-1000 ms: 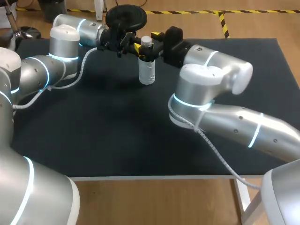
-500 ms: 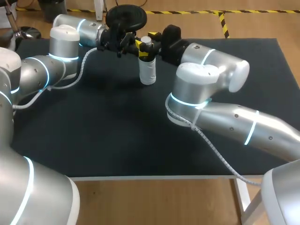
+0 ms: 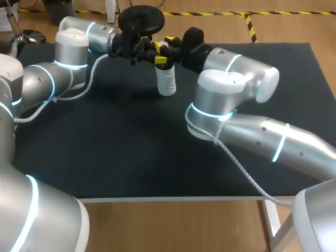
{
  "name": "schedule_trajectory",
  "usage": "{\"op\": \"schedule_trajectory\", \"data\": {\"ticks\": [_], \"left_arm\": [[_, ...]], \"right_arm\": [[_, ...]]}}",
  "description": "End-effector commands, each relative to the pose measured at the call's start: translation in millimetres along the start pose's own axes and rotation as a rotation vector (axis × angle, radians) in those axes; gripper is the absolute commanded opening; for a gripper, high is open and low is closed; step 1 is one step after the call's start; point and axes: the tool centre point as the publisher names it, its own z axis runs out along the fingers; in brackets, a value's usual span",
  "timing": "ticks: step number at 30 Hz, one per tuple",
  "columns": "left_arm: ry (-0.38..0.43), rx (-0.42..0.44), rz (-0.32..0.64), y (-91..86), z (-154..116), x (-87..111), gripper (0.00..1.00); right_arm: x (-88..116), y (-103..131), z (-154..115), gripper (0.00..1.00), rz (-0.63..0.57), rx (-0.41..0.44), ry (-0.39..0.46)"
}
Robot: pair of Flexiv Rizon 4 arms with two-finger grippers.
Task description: Unscrew the bottle cap
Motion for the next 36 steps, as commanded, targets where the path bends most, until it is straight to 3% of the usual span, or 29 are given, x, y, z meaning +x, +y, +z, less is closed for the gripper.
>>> {"op": "schedule_trajectory", "data": {"ticks": [1,14,27,36], "left_arm": [[0.036,0.005,0.000,0.7,-1,-9.5,0.00],[0.036,0.005,0.000,0.7,-1,-9.5,0.00],[0.036,0.005,0.000,0.7,-1,-9.5,0.00],[0.036,0.005,0.000,0.7,-1,-9.5,0.00]], "right_arm": [[-2,-4,0,0.00,0.006,0.009,0.042],[-9,-9,2,0.00,0.022,0.042,0.466],[-10,-12,11,0.00,0.081,-0.017,0.948],[-8,-14,12,0.00,0.053,-0.071,1.164]]}}
